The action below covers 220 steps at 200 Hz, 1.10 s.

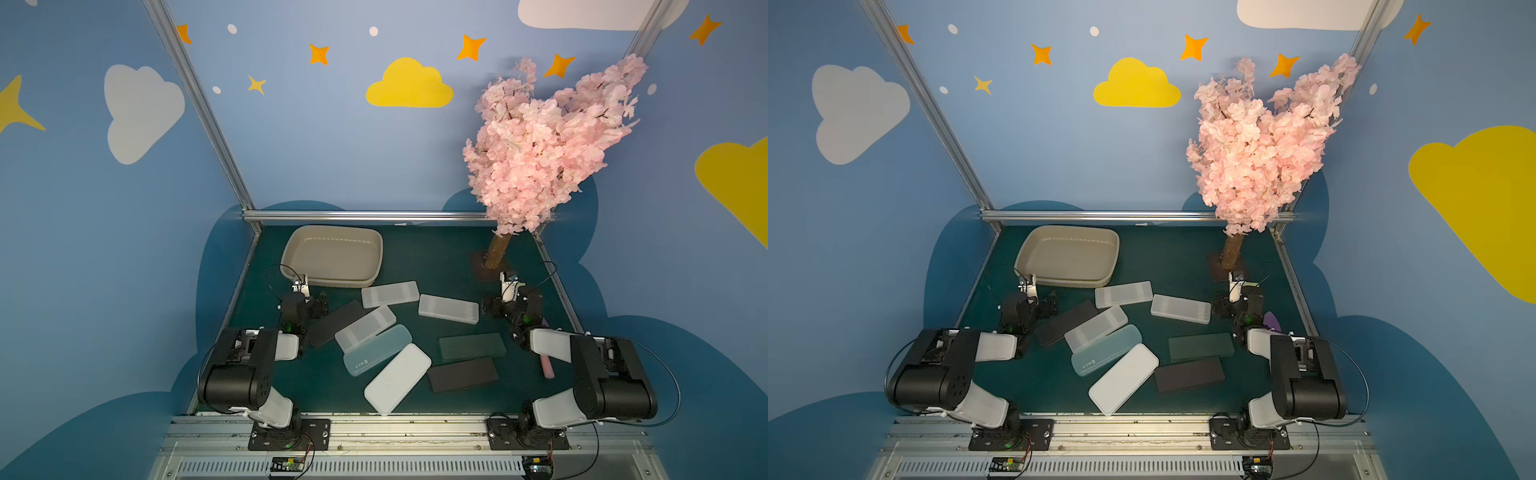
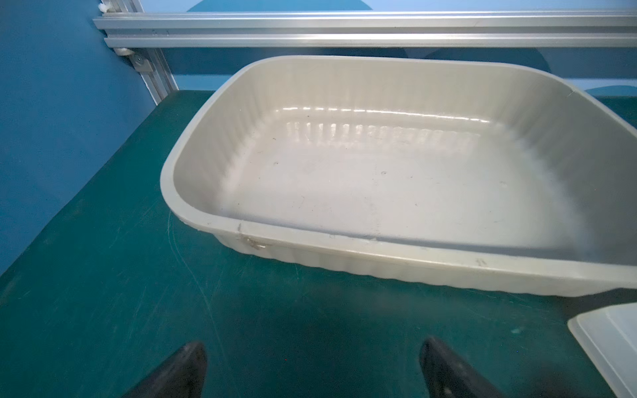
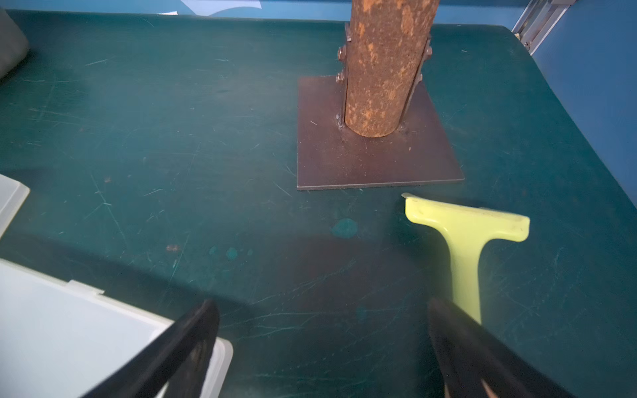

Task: Put the pencil case into the storage box
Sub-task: Move the storage box to the center of the board.

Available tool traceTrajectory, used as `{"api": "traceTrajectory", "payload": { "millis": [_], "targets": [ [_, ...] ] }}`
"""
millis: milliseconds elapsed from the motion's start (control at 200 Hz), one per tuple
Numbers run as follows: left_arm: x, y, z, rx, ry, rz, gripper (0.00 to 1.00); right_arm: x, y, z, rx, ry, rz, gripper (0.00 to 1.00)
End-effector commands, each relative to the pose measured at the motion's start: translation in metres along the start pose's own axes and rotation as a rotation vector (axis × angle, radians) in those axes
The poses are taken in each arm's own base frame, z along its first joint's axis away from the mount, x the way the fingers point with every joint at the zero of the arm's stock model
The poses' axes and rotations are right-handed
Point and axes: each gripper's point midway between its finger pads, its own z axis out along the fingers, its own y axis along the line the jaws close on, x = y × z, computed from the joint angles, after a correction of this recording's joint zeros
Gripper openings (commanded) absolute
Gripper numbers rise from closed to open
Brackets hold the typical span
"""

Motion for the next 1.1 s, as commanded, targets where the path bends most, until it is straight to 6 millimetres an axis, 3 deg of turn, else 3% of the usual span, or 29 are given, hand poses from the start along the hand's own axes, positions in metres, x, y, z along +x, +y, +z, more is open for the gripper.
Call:
{"api": "traceTrajectory", "payload": {
  "millis": [0,981,1021,1096],
  "targets": [
    [-0.014,0.000,0.000,0.006,-0.040,-0.004,1.00,-0.014,0.000,-0.001,0.002,-0.044,-0.006,0.99],
    [-0.014,0.000,0.000,0.016,-0.035,-0.011,1.00,-0.013,-0.002,-0.001,-0.001,-0.039,0.003,0.99],
    [-0.014,0.000,-0.001,0.016,-0.036,-0.010,1.00,-0.017,-0.007,-0.001,0.037,-0.053,0.011,0.99],
    [-0.026,0.009,-0.002,-0.035,-0.062,-0.030,0.99,-0.045,-0.012,-0.005,0.065,-0.102,0.038,0.99]
  ]
}}
